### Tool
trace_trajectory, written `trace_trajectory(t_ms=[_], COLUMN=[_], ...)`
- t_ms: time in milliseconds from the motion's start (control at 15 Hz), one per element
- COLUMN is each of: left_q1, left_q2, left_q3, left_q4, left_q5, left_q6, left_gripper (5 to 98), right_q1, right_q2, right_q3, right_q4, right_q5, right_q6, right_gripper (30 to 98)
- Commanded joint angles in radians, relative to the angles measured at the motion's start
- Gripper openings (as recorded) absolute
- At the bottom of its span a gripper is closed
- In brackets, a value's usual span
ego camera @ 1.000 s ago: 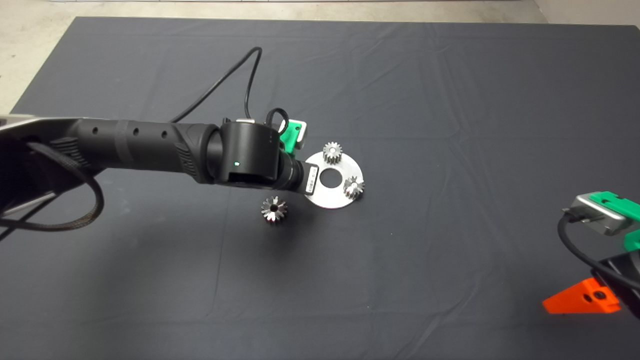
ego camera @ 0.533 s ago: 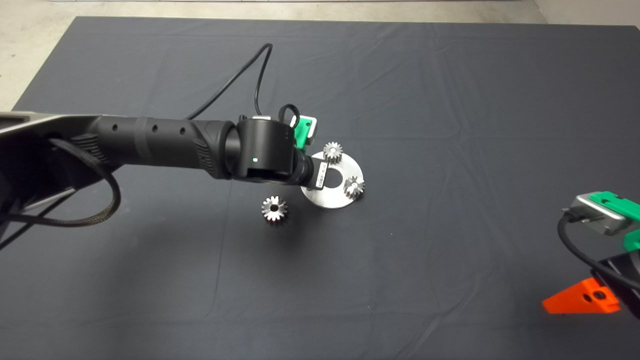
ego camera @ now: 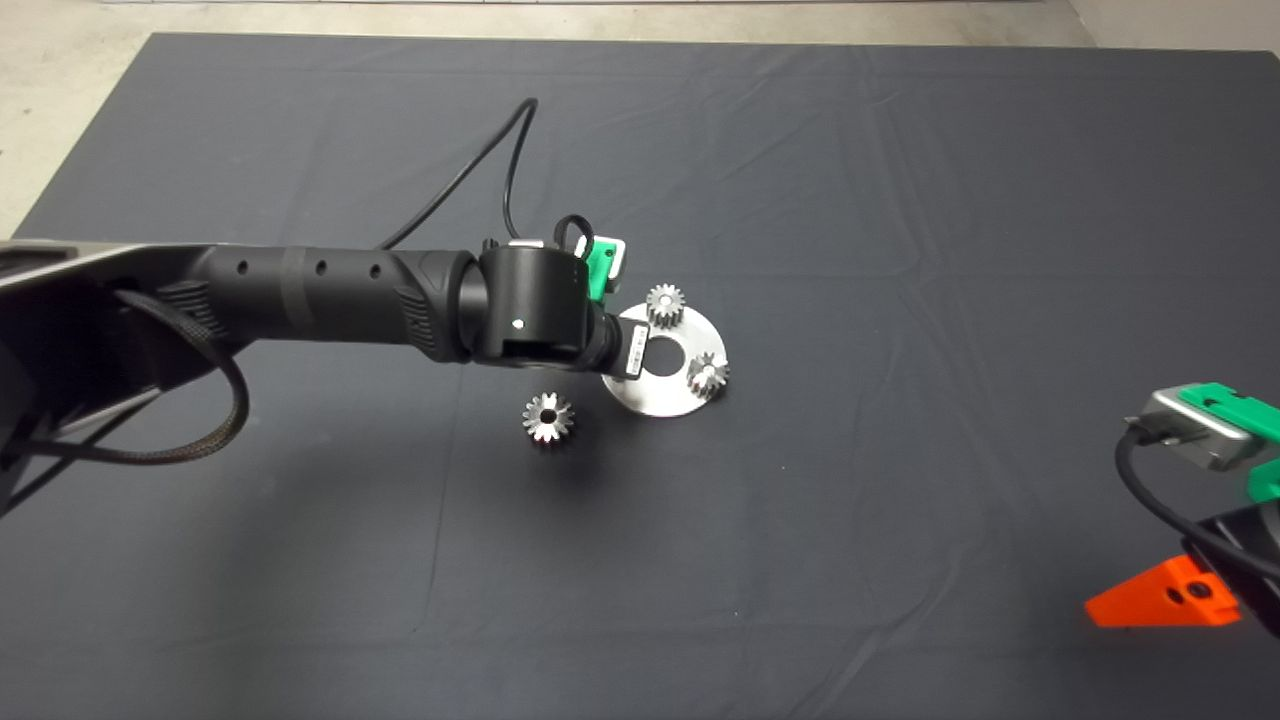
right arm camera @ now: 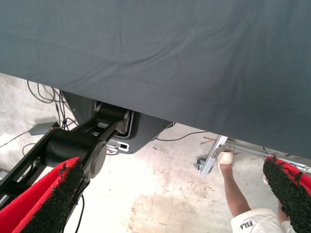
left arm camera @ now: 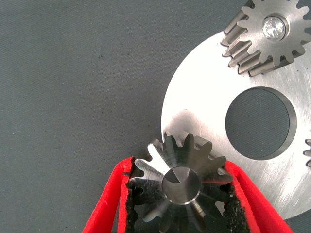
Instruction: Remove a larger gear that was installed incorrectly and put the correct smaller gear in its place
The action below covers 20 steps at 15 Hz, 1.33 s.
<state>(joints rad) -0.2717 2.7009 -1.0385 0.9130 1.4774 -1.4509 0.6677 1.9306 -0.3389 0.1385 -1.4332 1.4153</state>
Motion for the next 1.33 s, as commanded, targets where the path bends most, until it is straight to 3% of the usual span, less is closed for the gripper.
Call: trace_trajectory(t_ms=[0,1267], left_q1=[-0.014,-0.012], left_q2=[0.001,0.027], left_q3=[0.023,0.039], left_q4=[0.021,0.018], left_q5=[0.003,0.001], left_q6=[-0.004,-0.011], left_gripper=[35.2,35.2], right_q1=[0.012,0.012], right_q2=[-0.003,-0.003], right_q3=[0.002,0.002], right_q4=[0.035,0.035], right_q5=[0.002,0.002], right_q6=[0.004,0.004], right_gripper=[97.7,97.7])
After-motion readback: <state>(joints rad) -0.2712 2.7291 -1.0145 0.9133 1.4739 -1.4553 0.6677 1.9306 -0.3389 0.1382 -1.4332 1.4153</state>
